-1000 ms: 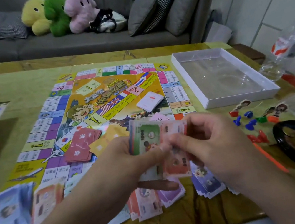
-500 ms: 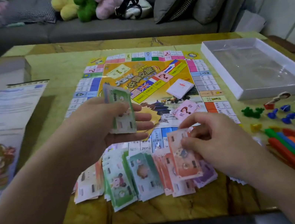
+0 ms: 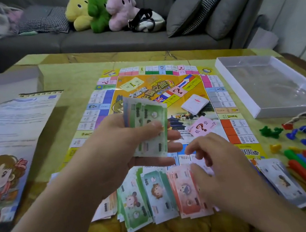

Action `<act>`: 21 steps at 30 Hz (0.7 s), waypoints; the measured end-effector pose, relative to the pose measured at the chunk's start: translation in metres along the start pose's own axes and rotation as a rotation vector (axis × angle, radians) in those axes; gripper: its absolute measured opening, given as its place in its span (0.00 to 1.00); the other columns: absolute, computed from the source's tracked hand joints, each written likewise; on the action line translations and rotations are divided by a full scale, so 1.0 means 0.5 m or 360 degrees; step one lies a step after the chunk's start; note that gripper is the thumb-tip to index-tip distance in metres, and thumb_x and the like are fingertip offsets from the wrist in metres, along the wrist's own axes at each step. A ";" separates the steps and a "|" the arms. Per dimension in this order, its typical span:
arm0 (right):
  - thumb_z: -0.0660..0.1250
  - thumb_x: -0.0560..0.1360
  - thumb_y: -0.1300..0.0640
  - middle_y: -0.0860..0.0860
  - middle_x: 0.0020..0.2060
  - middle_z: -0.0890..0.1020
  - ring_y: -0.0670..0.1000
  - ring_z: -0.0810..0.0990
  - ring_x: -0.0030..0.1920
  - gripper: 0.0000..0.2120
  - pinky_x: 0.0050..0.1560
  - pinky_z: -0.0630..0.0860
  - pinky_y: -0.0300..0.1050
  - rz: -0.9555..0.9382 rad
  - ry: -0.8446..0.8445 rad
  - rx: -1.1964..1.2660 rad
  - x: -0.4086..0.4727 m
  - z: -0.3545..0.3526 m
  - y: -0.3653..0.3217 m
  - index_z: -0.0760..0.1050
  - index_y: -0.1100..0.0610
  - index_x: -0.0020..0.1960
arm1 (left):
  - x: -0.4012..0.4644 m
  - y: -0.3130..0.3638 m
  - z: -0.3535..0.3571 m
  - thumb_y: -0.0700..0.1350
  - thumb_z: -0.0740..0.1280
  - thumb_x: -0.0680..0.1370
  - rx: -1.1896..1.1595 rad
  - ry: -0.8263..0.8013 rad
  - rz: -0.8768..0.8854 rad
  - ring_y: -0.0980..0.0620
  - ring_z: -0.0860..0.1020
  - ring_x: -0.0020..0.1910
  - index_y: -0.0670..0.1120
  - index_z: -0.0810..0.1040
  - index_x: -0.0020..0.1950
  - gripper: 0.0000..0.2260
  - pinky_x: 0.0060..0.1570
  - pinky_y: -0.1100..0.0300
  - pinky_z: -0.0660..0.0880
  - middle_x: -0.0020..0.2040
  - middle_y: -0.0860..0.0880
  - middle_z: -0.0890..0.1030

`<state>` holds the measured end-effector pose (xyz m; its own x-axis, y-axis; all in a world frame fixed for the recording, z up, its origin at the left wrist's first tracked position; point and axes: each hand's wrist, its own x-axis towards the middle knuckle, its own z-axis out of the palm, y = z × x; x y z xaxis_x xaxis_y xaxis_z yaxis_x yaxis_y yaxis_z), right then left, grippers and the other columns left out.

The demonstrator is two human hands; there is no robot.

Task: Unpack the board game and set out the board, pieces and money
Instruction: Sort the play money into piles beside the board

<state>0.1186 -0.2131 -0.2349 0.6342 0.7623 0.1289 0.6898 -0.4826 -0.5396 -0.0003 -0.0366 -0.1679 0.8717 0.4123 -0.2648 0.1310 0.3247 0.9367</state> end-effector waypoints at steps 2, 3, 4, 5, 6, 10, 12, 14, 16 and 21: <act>0.71 0.78 0.58 0.45 0.39 0.79 0.46 0.76 0.38 0.06 0.38 0.72 0.35 0.0083 0.0040 0.0738 0.008 -0.033 -0.001 0.82 0.48 0.51 | -0.001 -0.008 0.015 0.38 0.69 0.80 -0.0003 -0.0068 0.0002 0.38 0.87 0.47 0.38 0.80 0.59 0.09 0.37 0.49 0.86 0.50 0.38 0.87; 0.70 0.77 0.56 0.49 0.37 0.79 0.48 0.76 0.37 0.04 0.38 0.73 0.39 0.0106 -0.0003 0.1078 0.011 -0.052 -0.006 0.83 0.50 0.51 | 0.000 -0.013 0.025 0.38 0.70 0.79 0.0009 -0.0107 -0.0001 0.38 0.87 0.47 0.38 0.82 0.58 0.09 0.36 0.50 0.85 0.50 0.38 0.87; 0.69 0.76 0.53 0.55 0.38 0.80 0.50 0.76 0.38 0.06 0.38 0.73 0.42 0.0122 -0.0033 0.1311 0.013 -0.066 -0.009 0.83 0.53 0.51 | 0.000 -0.019 0.033 0.39 0.71 0.79 0.0030 -0.0145 -0.0004 0.38 0.87 0.47 0.38 0.83 0.57 0.09 0.36 0.51 0.85 0.50 0.38 0.87; 0.69 0.76 0.52 0.60 0.40 0.80 0.53 0.76 0.39 0.09 0.38 0.73 0.46 0.0127 -0.0045 0.1455 0.015 -0.074 -0.010 0.83 0.55 0.51 | -0.001 -0.026 0.041 0.39 0.72 0.78 0.0053 -0.0182 -0.0009 0.37 0.87 0.47 0.38 0.84 0.56 0.09 0.35 0.52 0.85 0.49 0.38 0.87; 0.70 0.75 0.51 0.63 0.40 0.79 0.55 0.76 0.38 0.10 0.37 0.73 0.48 0.0126 -0.0031 0.1519 0.015 -0.081 -0.009 0.83 0.56 0.51 | 0.001 -0.031 0.050 0.39 0.72 0.78 0.0077 -0.0225 -0.0021 0.37 0.87 0.47 0.39 0.85 0.56 0.09 0.36 0.53 0.85 0.49 0.37 0.87; 0.77 0.77 0.58 0.55 0.38 0.86 0.53 0.81 0.35 0.03 0.35 0.76 0.47 0.0159 0.0116 0.1353 0.017 -0.089 -0.002 0.84 0.55 0.47 | 0.003 -0.043 0.074 0.41 0.71 0.79 0.0065 -0.0392 -0.0085 0.38 0.87 0.50 0.40 0.84 0.58 0.09 0.43 0.49 0.85 0.51 0.37 0.87; 0.74 0.77 0.62 0.55 0.39 0.87 0.50 0.84 0.36 0.02 0.35 0.78 0.42 0.0179 0.0160 0.1311 0.018 -0.096 0.005 0.83 0.57 0.46 | 0.002 -0.042 0.079 0.41 0.68 0.80 -0.0064 -0.0384 -0.0122 0.37 0.86 0.52 0.39 0.83 0.59 0.10 0.46 0.44 0.85 0.52 0.35 0.86; 0.74 0.77 0.62 0.54 0.39 0.87 0.46 0.82 0.34 0.02 0.34 0.76 0.37 0.0178 0.0178 0.1289 0.017 -0.108 0.008 0.83 0.58 0.46 | 0.004 -0.042 0.082 0.40 0.66 0.81 -0.0171 -0.0324 -0.0148 0.36 0.86 0.52 0.37 0.81 0.61 0.12 0.47 0.39 0.84 0.53 0.34 0.86; 0.74 0.77 0.61 0.55 0.39 0.87 0.45 0.82 0.33 0.03 0.33 0.76 0.36 0.0191 0.0180 0.1261 0.016 -0.115 0.009 0.83 0.57 0.45 | 0.007 -0.044 0.082 0.40 0.65 0.82 -0.0056 -0.0274 -0.0077 0.38 0.87 0.50 0.38 0.81 0.61 0.11 0.45 0.40 0.85 0.53 0.37 0.87; 0.75 0.77 0.60 0.54 0.39 0.87 0.49 0.85 0.36 0.01 0.32 0.77 0.37 0.0253 0.0073 0.1271 0.013 -0.112 0.009 0.83 0.56 0.47 | 0.012 -0.056 0.086 0.40 0.69 0.80 0.0115 -0.0235 -0.0005 0.38 0.87 0.48 0.40 0.83 0.58 0.09 0.40 0.46 0.86 0.50 0.38 0.87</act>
<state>0.1454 -0.2343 -0.1898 0.7290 0.6840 0.0255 0.1445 -0.1174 -0.9825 0.0218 -0.0797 -0.1859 0.9304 0.2802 -0.2361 0.1627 0.2616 0.9514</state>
